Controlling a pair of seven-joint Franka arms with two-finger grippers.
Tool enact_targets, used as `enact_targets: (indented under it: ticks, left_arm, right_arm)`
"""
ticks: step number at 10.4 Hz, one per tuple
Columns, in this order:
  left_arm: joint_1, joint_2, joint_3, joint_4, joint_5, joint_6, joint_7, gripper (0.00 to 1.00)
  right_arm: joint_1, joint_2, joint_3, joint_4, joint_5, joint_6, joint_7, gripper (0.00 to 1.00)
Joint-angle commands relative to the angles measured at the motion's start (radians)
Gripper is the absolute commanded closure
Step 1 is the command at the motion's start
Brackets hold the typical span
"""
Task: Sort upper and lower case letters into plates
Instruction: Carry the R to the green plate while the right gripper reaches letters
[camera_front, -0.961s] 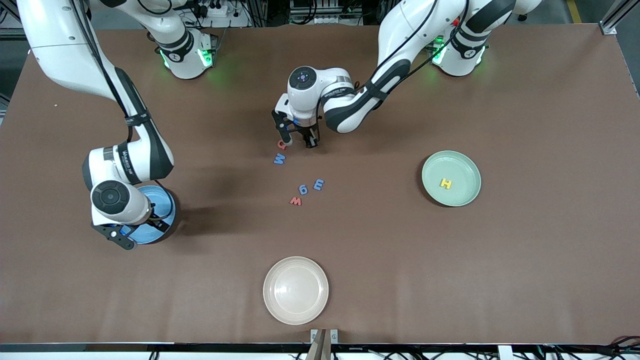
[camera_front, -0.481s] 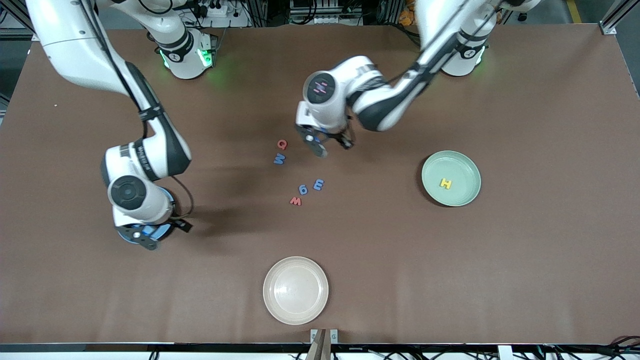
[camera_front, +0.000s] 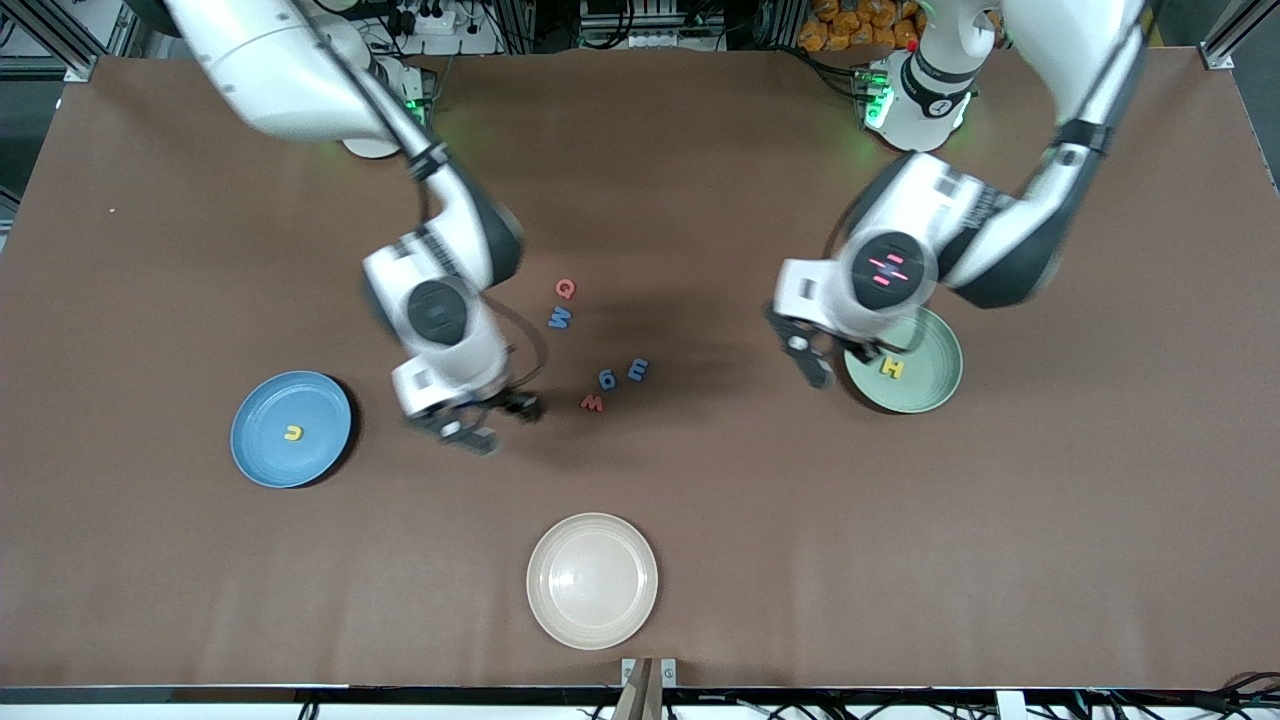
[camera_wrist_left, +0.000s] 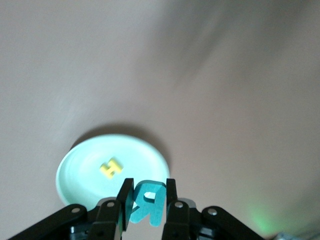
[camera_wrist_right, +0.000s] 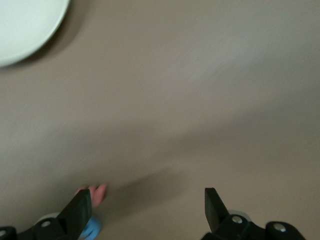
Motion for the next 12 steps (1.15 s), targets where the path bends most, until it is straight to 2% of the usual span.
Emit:
enact_targets:
  ticks: [1,4,5,6,8,10,12]
  left_arm:
    - [0.142,-0.028,-0.015,-0.121,-0.010,0.115,0.070,1.00]
    - [0.191,-0.099,-0.015,-0.210,-0.026,0.172,0.064,1.00]
    - [0.223,-0.116,-0.015,-0.266,-0.027,0.233,0.053,1.00]
    - [0.275,-0.116,-0.015,-0.332,-0.033,0.344,0.054,1.00]
    - [0.295,-0.095,-0.011,-0.426,-0.035,0.527,0.053,1.00]
    - [0.317,-0.062,-0.008,-0.469,-0.033,0.629,0.053,1.00]
    - [0.322,-0.036,0.011,-0.486,-0.033,0.672,0.044,1.00]
  right_arm:
    - [0.081,0.073,-0.002,0.023,-0.011,0.070,0.019,0.00]
    - [0.128,0.105,-0.002,0.019,-0.022,0.081,-0.056,0.00]
    - [0.138,0.112,-0.002,0.009,-0.033,0.081,-0.093,0.00]
    - [0.139,0.112,-0.002,-0.010,-0.045,0.087,-0.130,0.00]
    - [0.139,0.110,-0.002,-0.040,-0.060,0.143,-0.196,0.00]
    - [0.139,0.110,-0.002,-0.040,-0.067,0.151,-0.268,0.00]
    - [0.139,0.122,-0.002,-0.040,-0.068,0.177,-0.285,0.00]
